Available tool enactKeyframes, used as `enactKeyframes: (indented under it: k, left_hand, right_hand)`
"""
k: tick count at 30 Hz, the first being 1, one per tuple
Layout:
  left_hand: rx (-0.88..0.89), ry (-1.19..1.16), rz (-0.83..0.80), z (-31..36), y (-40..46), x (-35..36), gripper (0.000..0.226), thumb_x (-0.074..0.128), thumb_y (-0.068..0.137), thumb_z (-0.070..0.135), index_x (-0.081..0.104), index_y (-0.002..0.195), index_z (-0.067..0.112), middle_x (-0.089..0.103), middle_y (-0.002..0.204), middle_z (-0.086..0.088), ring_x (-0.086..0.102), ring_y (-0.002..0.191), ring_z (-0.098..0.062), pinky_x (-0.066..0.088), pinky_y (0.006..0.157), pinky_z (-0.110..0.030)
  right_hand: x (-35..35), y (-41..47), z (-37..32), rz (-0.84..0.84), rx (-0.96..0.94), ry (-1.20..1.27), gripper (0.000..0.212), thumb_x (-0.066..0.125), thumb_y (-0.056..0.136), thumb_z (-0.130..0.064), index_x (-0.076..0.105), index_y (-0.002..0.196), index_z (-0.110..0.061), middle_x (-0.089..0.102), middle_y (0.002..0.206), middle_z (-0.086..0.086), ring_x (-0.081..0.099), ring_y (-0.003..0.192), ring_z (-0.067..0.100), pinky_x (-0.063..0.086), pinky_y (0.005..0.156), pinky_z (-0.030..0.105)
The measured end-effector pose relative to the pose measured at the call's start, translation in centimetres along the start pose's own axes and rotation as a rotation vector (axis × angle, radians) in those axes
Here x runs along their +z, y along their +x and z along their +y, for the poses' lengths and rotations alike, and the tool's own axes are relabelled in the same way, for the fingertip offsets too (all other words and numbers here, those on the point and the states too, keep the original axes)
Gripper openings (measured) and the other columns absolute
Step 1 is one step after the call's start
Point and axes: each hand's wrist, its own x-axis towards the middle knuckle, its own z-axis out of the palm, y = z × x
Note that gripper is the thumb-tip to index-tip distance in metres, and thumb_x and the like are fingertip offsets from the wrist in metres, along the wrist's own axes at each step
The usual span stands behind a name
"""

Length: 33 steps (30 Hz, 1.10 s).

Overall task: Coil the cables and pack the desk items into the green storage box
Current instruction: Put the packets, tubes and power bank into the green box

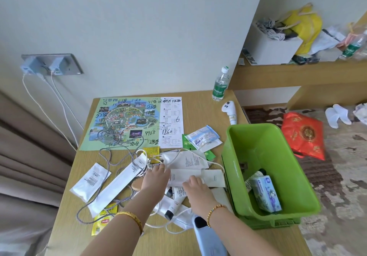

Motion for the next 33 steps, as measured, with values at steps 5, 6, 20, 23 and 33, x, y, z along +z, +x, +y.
enactKeyframes:
  k: [5, 6, 20, 23, 33]
  left_hand:
    - [0.015, 0.061, 0.020, 0.2, -0.4, 0.6, 0.070, 0.059, 0.087, 0.021, 0.018, 0.143, 0.008, 0.023, 0.149, -0.013, 0.027, 0.134, -0.030, 0.033, 0.104, -0.039]
    - [0.017, 0.065, 0.018, 0.3, -0.5, 0.7, 0.070, 0.060, 0.087, 0.020, 0.019, 0.142, 0.007, 0.025, 0.149, -0.013, 0.029, 0.132, -0.029, 0.034, 0.102, -0.038]
    - [-0.016, -0.025, 0.040, 0.9, -1.7, 1.8, 0.064, 0.055, 0.087, 0.042, 0.029, 0.137, 0.012, 0.039, 0.138, -0.009, 0.033, 0.128, -0.029, 0.024, 0.109, -0.039]
    - [-0.037, -0.083, 0.036, 0.4, -1.9, 1.8, 0.058, 0.055, 0.087, 0.048, 0.036, 0.135, 0.020, 0.046, 0.131, -0.004, 0.034, 0.125, -0.025, 0.025, 0.107, -0.036]
    - [-0.125, -0.605, 0.028, -0.6, -2.0, -0.8, 0.017, 0.036, 0.098, 0.031, 0.043, 0.088, 0.020, 0.056, 0.073, 0.002, 0.054, 0.069, -0.021, 0.037, 0.054, -0.027]
  right_hand:
    - [0.5, -0.4, -0.1, -0.005, -0.046, -0.088, 0.049, 0.052, 0.081, 0.001, 0.043, 0.127, -0.010, 0.036, 0.125, 0.013, 0.035, 0.117, 0.031, 0.034, 0.095, 0.039]
    - [0.6, -0.5, -0.2, -0.003, -0.043, -0.107, 0.043, 0.050, 0.082, 0.000, 0.045, 0.124, -0.008, 0.037, 0.125, 0.013, 0.035, 0.118, 0.031, 0.033, 0.096, 0.039]
    - [0.7, -2.5, -0.2, -0.004, -0.125, -0.362, 0.022, 0.074, 0.066, -0.032, 0.071, 0.087, -0.025, 0.057, 0.123, 0.002, 0.051, 0.118, 0.021, 0.044, 0.096, 0.033]
    - [0.6, -2.8, -0.5, 0.011, -0.117, -0.333, 0.031, 0.084, 0.036, -0.037, 0.066, 0.060, -0.034, 0.068, 0.097, -0.008, 0.064, 0.089, 0.011, 0.051, 0.070, 0.021]
    - [0.3, -1.4, -0.1, 0.155, -0.109, -0.029, 0.027, 0.043, 0.088, -0.002, 0.045, 0.114, -0.010, 0.055, 0.101, 0.009, 0.052, 0.092, 0.027, 0.040, 0.077, 0.035]
